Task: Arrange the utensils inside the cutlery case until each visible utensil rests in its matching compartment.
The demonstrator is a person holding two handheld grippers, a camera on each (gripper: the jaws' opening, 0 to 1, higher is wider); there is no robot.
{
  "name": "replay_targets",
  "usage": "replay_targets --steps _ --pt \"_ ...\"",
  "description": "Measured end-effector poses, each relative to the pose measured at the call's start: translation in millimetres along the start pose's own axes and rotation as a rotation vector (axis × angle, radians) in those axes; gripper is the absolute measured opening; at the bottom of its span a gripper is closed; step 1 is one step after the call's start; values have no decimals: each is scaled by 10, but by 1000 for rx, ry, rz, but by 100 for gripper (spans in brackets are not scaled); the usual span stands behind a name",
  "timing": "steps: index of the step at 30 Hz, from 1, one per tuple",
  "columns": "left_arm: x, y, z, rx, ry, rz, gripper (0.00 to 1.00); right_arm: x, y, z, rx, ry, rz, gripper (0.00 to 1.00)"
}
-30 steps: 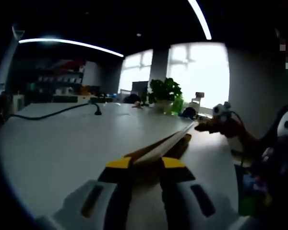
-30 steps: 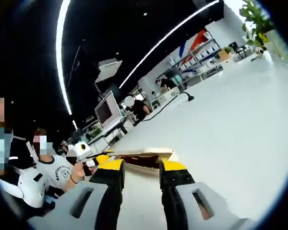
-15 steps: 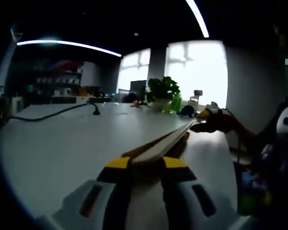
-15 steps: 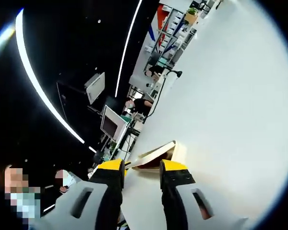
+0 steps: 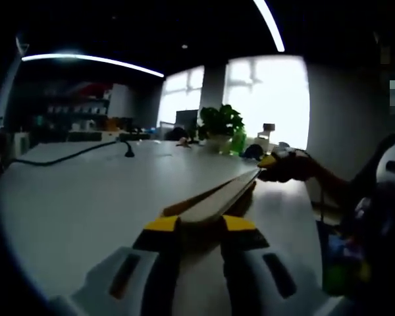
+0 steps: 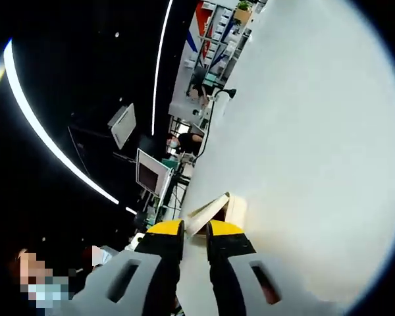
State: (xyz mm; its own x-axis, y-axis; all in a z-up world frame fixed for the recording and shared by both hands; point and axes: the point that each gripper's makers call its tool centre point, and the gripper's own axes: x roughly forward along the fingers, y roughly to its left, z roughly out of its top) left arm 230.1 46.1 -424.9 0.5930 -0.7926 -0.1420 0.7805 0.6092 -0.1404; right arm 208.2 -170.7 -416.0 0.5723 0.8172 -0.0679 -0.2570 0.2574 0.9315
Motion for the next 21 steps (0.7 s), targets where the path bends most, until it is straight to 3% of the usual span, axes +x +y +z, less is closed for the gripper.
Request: replay_targets --steps 7,10,15,17,21 --pt "0 -9 -19 0 3 -4 25 9 80 31 107 -36 18 6" --pt "-10 -1 -13 5 1 -1 26 -1 187 16 176 -49 67 5" --pt "-21 5 7 37 2 3 37 -3 287 3 155 -52 91 4" --pt "-14 19 39 80 11 7 44 61 384 124 145 -54 100 3" --pt "37 -9 154 247 56 -25 59 97 419 107 105 -34 118 3"
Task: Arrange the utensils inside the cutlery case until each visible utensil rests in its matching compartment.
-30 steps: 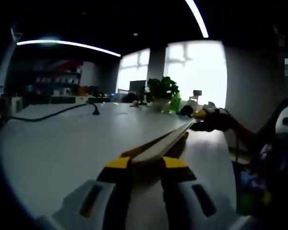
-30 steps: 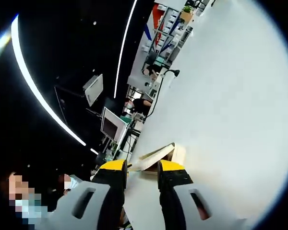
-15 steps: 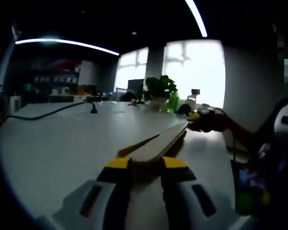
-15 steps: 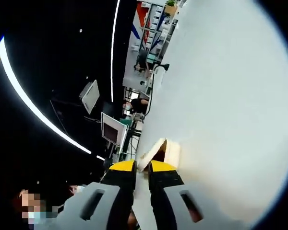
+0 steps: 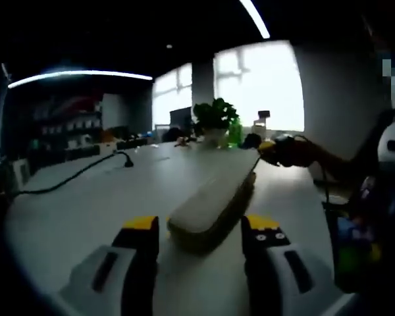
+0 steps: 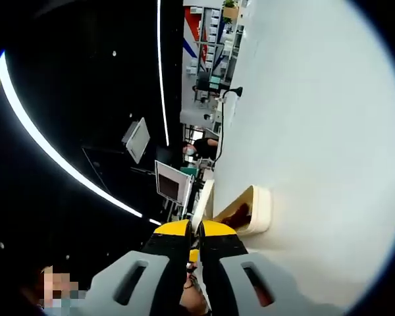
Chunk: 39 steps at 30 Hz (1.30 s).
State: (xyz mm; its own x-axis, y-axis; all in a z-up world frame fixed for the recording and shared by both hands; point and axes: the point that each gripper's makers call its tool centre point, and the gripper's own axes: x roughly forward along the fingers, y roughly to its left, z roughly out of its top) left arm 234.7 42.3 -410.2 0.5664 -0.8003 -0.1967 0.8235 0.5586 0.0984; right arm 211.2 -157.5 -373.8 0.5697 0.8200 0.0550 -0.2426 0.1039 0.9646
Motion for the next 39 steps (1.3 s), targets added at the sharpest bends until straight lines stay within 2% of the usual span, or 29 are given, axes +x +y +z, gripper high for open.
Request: replay_targets --steps 1,4,7,11,13,15,18,22,26,30,36,39 --pt "27 -16 39 36 6 -24 62 13 5 -3 -11 4 -1 3" --pt "99 -29 68 135 74 -85 76 26 14 15 -25 1 1 3" --pt "218 -25 94 299 164 -150 91 -36 -77 1 -39 5 1 3" --pt "307 -6 56 369 284 -247 91 -57 -129 -10 -37 10 0 3" --pt "329 -16 -13 397 353 -301 92 -58 -126 11 -41 4 0 3" --pt "326 -19 -108 425 418 -345 89 -64 -108 40 -39 -4 6 3" --pt "385 63 -222 398 499 -337 80 -55 -88 47 -43 -9 15 3" --pt "454 79 -270 396 519 -358 77 -48 -85 35 -44 -11 18 3" --pt "488 57 -281 371 536 -385 61 -43 -95 44 -57 -14 8 3" --pt "493 10 -301 350 565 -416 52 -41 -135 49 -86 -12 -14 4" --pt "508 -28 -304 339 583 -427 44 -62 -241 50 -93 -10 -48 4" --pt "514 -38 -314 331 589 -429 43 -70 -252 50 -105 -9 -62 5"
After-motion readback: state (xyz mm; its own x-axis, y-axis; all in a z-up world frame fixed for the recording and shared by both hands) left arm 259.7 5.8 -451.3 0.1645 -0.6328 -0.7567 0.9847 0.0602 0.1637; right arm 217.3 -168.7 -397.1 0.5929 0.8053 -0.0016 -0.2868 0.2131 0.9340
